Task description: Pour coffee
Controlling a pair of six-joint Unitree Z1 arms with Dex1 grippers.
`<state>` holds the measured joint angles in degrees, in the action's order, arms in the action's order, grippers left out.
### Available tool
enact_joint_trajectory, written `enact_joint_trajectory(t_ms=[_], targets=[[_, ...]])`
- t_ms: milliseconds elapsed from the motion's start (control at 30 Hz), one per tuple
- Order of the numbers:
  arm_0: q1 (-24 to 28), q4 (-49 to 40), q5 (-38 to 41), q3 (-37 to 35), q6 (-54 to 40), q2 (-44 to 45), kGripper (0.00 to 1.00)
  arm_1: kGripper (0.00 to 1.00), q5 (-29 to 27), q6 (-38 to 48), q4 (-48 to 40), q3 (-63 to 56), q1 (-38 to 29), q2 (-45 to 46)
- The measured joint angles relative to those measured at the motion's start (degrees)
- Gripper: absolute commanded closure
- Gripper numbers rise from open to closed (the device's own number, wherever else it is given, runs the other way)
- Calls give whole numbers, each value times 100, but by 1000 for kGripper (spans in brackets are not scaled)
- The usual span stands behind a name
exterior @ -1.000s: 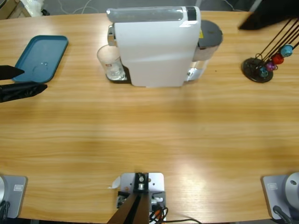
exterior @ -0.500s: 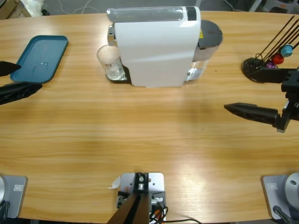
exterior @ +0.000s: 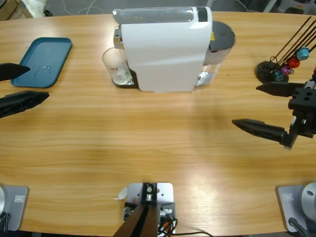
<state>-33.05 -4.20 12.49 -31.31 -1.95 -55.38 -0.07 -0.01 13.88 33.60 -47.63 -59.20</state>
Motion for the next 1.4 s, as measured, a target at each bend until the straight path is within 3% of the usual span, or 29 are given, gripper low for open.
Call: enact_joint_trajectory(t_ms=[1400], targets=[[0, 0, -232, 87, -6, -35, 32, 0, -287, 0, -5, 0, 0, -335]])
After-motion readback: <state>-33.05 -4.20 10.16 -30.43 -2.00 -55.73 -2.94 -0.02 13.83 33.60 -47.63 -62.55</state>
